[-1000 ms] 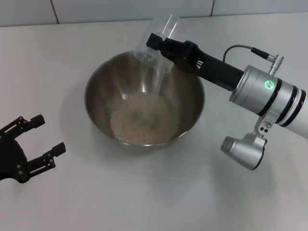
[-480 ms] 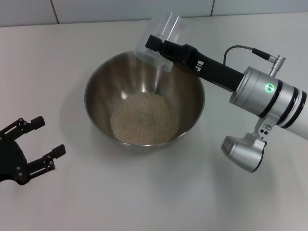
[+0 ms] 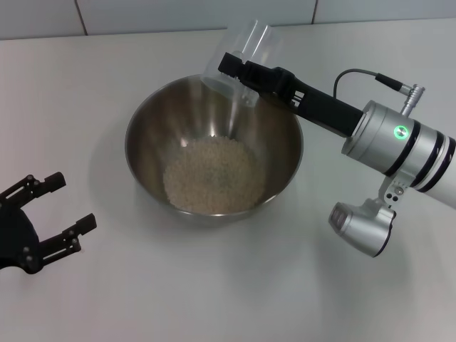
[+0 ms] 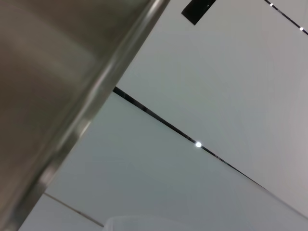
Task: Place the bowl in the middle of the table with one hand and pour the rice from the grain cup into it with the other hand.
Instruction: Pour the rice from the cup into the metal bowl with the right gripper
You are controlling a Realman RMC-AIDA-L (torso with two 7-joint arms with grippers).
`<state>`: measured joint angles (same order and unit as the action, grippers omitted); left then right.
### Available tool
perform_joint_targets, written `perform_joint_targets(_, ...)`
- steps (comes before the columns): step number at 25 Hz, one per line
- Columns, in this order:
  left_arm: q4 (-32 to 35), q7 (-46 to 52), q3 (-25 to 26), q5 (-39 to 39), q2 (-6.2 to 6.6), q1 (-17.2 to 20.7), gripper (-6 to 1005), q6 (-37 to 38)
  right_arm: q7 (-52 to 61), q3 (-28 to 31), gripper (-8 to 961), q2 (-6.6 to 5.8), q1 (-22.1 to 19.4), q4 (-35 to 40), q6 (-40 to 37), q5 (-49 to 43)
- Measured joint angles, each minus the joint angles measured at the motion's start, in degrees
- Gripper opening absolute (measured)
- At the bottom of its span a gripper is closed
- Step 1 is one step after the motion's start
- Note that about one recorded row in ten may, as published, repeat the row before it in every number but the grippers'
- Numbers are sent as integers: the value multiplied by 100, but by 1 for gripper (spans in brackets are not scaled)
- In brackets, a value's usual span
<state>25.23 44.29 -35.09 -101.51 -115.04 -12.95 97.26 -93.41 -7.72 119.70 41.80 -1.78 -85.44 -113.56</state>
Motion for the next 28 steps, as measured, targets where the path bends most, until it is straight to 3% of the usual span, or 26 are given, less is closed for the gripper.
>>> perform_joint_targets(4, 0, 0, 6, 0, 0, 16, 813, 3, 176, 103, 66, 0, -11, -182, -8, 22)
perform_joint_targets(9, 0, 0, -5, 0, 0, 28, 813, 3, 1236, 429, 70, -23, -51, -464, -280, 36)
perform_joint_targets(17, 0, 0, -7, 1, 0, 38, 813, 11, 3897, 1251, 77, -33, -312, -868, -500, 42)
perform_joint_targets(28, 20, 0, -7, 1, 6, 24, 813, 49, 7617, 1539, 86, -37, -525, -811, -205, 42)
